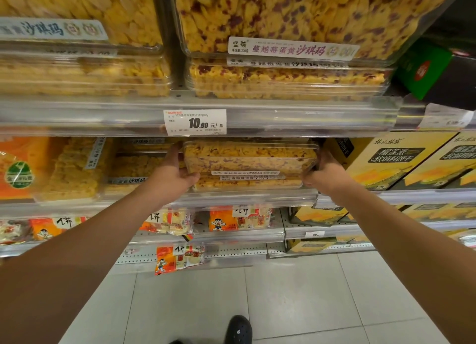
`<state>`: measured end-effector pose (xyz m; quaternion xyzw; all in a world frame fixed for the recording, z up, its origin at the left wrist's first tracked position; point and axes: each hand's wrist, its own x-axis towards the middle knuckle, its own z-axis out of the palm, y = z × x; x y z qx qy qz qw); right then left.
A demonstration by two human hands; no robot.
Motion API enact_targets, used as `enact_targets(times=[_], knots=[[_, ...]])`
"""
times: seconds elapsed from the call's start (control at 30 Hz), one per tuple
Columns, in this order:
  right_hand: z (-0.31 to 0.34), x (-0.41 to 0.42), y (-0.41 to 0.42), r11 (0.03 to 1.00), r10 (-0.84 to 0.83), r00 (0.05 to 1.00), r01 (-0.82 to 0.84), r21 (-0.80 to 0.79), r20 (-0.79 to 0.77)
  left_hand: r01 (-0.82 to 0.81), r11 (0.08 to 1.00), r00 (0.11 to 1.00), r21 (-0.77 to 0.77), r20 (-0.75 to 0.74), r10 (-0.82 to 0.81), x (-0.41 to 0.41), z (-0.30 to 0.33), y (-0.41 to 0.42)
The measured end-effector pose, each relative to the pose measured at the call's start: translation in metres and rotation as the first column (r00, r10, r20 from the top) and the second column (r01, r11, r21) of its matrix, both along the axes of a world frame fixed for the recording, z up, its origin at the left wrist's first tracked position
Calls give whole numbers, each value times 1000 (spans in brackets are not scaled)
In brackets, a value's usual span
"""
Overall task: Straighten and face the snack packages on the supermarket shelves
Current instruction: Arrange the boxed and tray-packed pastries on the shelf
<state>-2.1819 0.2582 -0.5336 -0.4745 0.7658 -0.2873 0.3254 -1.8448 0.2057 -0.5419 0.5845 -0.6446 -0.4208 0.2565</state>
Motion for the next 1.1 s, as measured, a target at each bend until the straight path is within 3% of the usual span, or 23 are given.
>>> enact_targets(times=[0.13,0.23,0.3,0.37,0.43,0.57,0.67,0.87,0.93,1.1], knots=[[-14,8,8,988,-150,988,150,-23,-30,-22,1000,996,19,-84,24,4,0,10],[-43,39,39,907,-419,896,421,23,147,-109,994,976,-15,-191,105,13,-7,34],[-63,75,62,893,-449,858,423,152,248,-122,992,981,-45,-155,113,28,-11,53],[-74,117,69,928,-336,888,256,271,315,-86,995,995,-56,-59,83,51,-15,66],[-73,160,61,952,-186,929,89,293,319,-104,995,994,2,-42,104,77,-17,73],[-46,249,30,972,88,942,-152,178,323,-282,892,872,353,-294,392,139,-14,77],[-24,316,9,947,273,912,-311,82,306,-244,802,780,546,-381,497,189,-12,78],[-6,411,-13,918,394,916,-388,-85,75,-110,741,635,662,-527,565,240,-3,53],[-8,421,-13,917,394,918,-396,-56,-42,-127,720,652,682,-490,579,238,1,43],[-17,423,-5,898,427,900,-433,-74,-81,-223,673,713,705,-353,605,234,-3,30]])
